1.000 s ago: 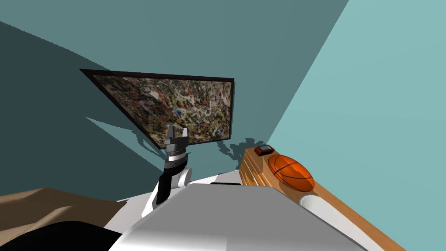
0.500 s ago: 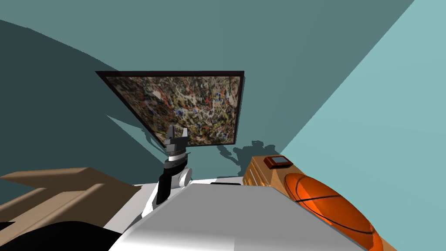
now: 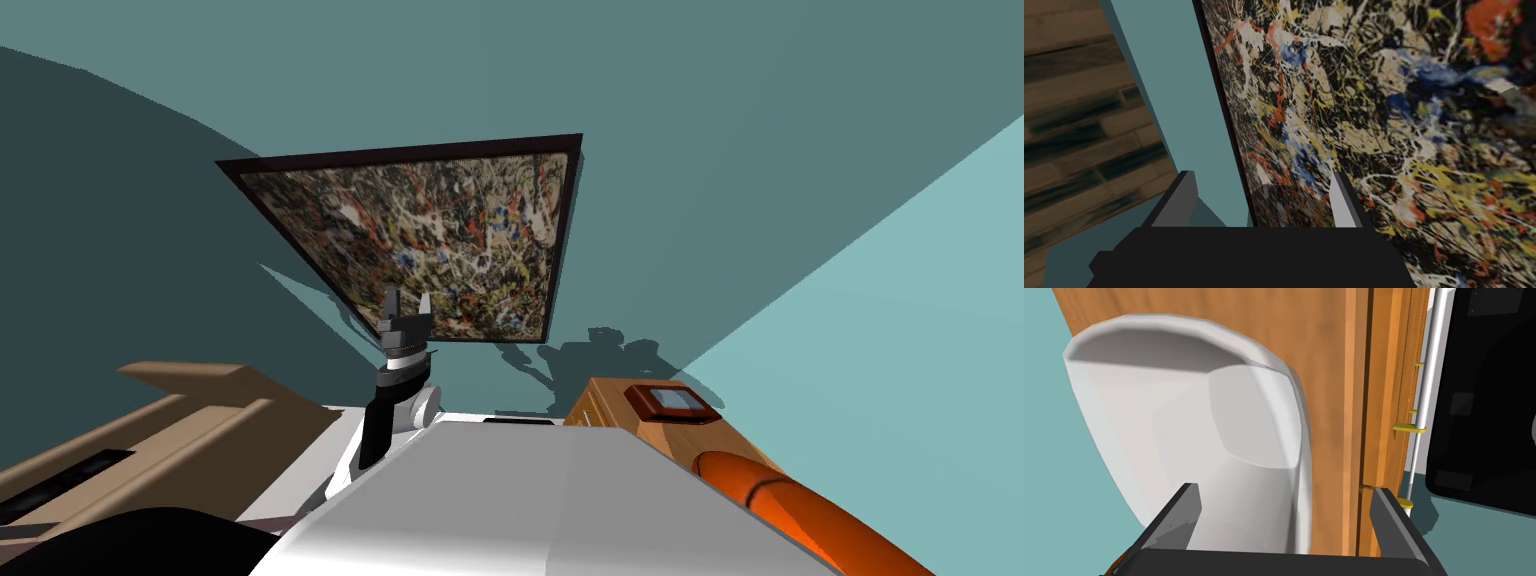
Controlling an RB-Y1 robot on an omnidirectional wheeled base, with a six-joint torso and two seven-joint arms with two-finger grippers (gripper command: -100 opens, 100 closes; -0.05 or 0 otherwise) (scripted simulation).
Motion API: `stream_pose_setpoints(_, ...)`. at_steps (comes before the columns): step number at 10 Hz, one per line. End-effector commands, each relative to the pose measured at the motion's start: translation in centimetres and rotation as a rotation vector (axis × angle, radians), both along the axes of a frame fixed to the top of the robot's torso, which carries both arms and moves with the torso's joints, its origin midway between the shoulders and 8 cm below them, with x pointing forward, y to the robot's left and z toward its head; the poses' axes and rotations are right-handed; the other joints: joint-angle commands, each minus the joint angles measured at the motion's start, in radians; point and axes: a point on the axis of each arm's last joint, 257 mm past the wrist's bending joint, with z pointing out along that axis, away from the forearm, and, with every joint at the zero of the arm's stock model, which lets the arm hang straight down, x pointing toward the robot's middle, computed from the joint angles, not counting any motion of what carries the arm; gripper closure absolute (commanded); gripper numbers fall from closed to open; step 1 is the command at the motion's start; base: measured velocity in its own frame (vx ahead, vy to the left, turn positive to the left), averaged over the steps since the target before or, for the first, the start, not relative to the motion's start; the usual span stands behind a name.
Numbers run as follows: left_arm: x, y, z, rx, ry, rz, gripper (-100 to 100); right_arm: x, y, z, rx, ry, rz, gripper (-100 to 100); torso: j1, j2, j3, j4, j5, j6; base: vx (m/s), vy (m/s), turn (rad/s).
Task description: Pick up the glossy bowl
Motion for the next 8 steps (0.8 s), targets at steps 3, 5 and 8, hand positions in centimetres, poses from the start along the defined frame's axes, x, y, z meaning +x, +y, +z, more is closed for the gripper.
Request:
stream_pose_setpoints(3, 0.0, 0.0, 0.0, 0.000, 0.000, 0.000, 0, -1.0, -0.7, -1.0, 0.003, -0.003, -0.061, -100, 0.003, 0.005, 0.003, 0.001, 0.001, -0.001, -0.029, 0.022, 0.178)
stream_pose_setpoints(5, 0.0, 0.0, 0.0, 0.000, 0.000, 0.000, 0, -1.8, -1.2, -1.8, 0.005, -0.004, -0.107, -100, 0.005, 0.010, 0.006, 0.003, 0.001, 0.000, -0.086, 0.064, 0.276)
stream_pose_setpoints(8, 0.0, 0.0, 0.0, 0.000, 0.000, 0.000, 0, -2.3, -1.7, -2.2, 0.005, -0.005, -0.140, -100, 0.005, 0.009, 0.006, 0.002, 0.001, 0.000, -0.042, 0.044, 0.159)
